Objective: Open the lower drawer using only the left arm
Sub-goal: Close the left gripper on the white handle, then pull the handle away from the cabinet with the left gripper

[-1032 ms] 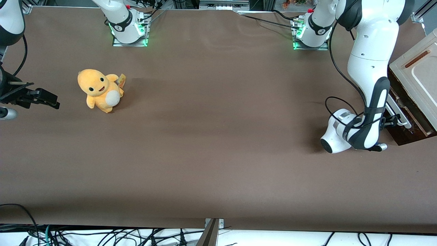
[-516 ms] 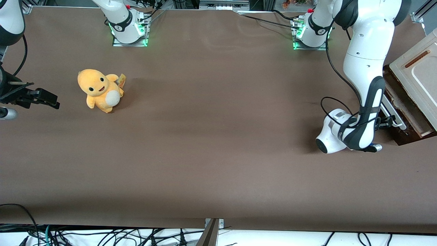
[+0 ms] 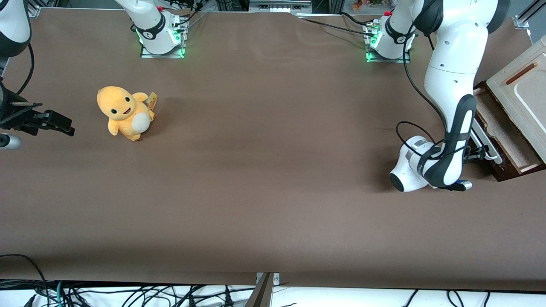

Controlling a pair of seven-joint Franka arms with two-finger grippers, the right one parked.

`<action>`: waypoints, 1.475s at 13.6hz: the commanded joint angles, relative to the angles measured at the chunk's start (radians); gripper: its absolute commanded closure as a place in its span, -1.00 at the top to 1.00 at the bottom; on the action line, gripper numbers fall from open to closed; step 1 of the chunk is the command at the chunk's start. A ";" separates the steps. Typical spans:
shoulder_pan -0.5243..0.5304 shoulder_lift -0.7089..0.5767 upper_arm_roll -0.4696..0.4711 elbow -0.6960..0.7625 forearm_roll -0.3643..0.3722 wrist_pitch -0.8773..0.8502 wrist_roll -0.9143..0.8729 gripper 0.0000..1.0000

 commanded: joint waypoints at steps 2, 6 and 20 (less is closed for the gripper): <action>-0.049 0.029 -0.008 0.054 -0.069 -0.016 0.036 -0.78; -0.059 0.029 -0.008 0.068 -0.092 -0.016 0.036 -0.78; -0.070 0.029 -0.008 0.070 -0.124 -0.016 0.036 -0.72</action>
